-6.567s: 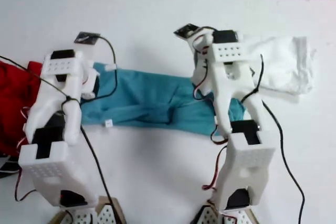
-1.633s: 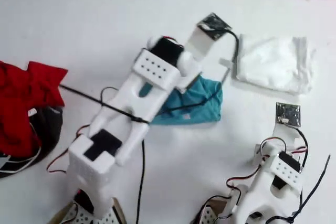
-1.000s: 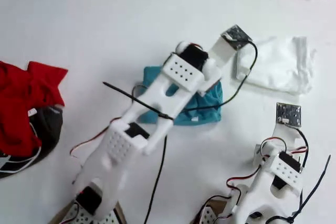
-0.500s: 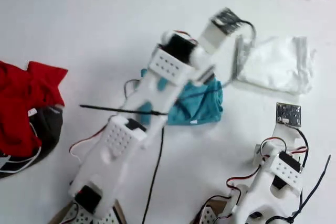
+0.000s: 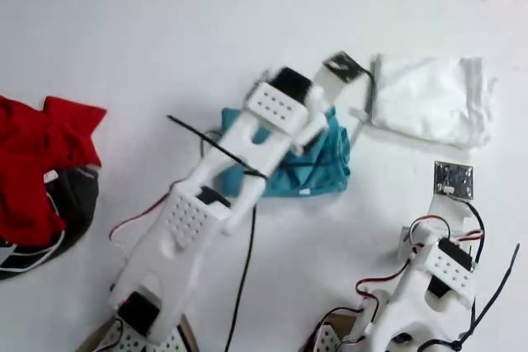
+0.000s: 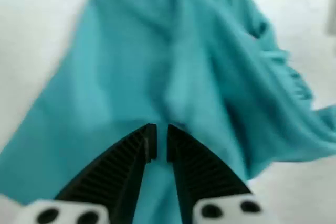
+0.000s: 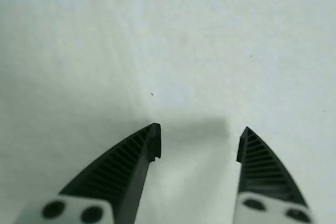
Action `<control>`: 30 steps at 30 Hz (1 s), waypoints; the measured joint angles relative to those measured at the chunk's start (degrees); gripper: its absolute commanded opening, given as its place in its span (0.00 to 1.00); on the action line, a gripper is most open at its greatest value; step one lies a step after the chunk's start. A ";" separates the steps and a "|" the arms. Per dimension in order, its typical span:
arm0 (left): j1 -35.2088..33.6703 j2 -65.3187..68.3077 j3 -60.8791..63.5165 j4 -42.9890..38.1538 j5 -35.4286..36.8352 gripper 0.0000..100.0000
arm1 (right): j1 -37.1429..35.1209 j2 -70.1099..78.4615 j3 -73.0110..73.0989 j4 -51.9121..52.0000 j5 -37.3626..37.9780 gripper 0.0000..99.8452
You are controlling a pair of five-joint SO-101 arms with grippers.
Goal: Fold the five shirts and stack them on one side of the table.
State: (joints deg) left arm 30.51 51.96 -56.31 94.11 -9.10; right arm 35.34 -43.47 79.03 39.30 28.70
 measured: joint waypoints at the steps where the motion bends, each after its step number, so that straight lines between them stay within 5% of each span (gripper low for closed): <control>1: 1.23 0.00 0.00 0.00 0.00 0.06 | 0.00 0.00 0.00 0.00 0.00 0.24; 21: 7.12 -0.09 -11.25 7.21 2.64 0.06 | 2.02 0.00 0.00 -0.70 -3.87 0.24; 30: -0.62 -0.09 -13.19 7.21 2.73 0.06 | 2.02 0.00 0.00 -0.88 -3.87 0.24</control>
State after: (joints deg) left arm 29.89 51.87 -69.49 101.32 -6.37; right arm 37.36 -43.47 79.03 38.42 24.84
